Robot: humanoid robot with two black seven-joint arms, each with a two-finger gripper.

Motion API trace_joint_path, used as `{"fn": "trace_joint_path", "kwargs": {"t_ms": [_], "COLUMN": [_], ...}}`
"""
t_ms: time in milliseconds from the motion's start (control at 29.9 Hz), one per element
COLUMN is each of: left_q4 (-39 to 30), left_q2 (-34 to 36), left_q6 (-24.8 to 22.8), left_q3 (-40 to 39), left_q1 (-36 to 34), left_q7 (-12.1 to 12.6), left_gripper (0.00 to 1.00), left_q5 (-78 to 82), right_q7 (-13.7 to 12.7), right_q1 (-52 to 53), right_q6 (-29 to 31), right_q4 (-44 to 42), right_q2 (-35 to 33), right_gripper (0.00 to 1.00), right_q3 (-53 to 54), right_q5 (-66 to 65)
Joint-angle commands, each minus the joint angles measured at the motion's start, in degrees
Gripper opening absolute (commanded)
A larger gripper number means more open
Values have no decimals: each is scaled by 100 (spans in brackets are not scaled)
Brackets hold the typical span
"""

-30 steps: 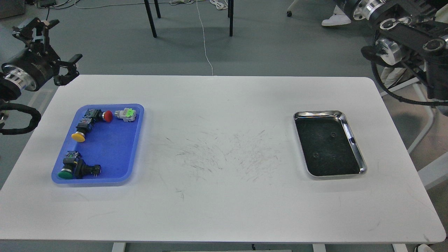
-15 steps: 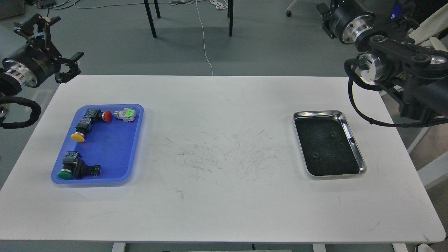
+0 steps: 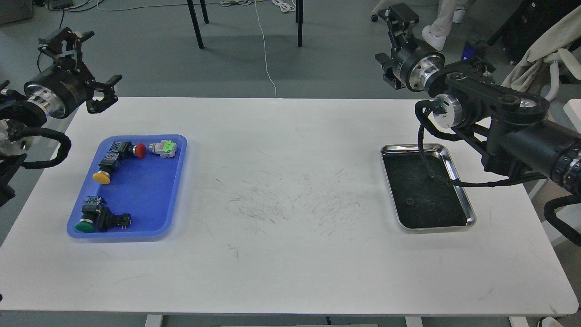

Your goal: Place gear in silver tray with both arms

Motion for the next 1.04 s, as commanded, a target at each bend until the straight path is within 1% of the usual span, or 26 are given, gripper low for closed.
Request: {"fn": "trace_joint_path", "kwargs": {"t_ms": [0,134,201,368,535,702,802,1003], "left_q4": [43,87,105,114,184,237,237,228], "left_q2": [9,-9,-122,-176,-202,-220,-220,-220], "left_q6": [-7,46,168,239,318,318,310,301], "left_q3": [11,-76,-155,-226,-235,-226,-226,-226], "left_q1": [-51,-104,-130,-121,-95,-86,-69,-68], "left_q7": [-8,-8,-8,1,1,10,10,19], "left_gripper": [100,100,100,100,100,100,100,100], "left_q5": [0,-17,-70,-166,-404,-404,-404,-404], "right_q7": [9,9,9,-96,-192,-175,-105,-70], "right_q1": [-6,-7,-15,-235,-542,-587,-587,-578], "right_q6": [-64,-64,-81,-72,-11,-81,-72,-107], "right_q4": [14,32,-3,-12,-12,-21,-30,-197], "right_q2": [44,79,79,114,202,211,202,194], "right_gripper": [98,98,99,99,99,99,99,99], "right_q3": [0,69,297,675,1396,1494,1520,1573], "right_q5": [-25,-17,36,80,738,836,792,748]}}
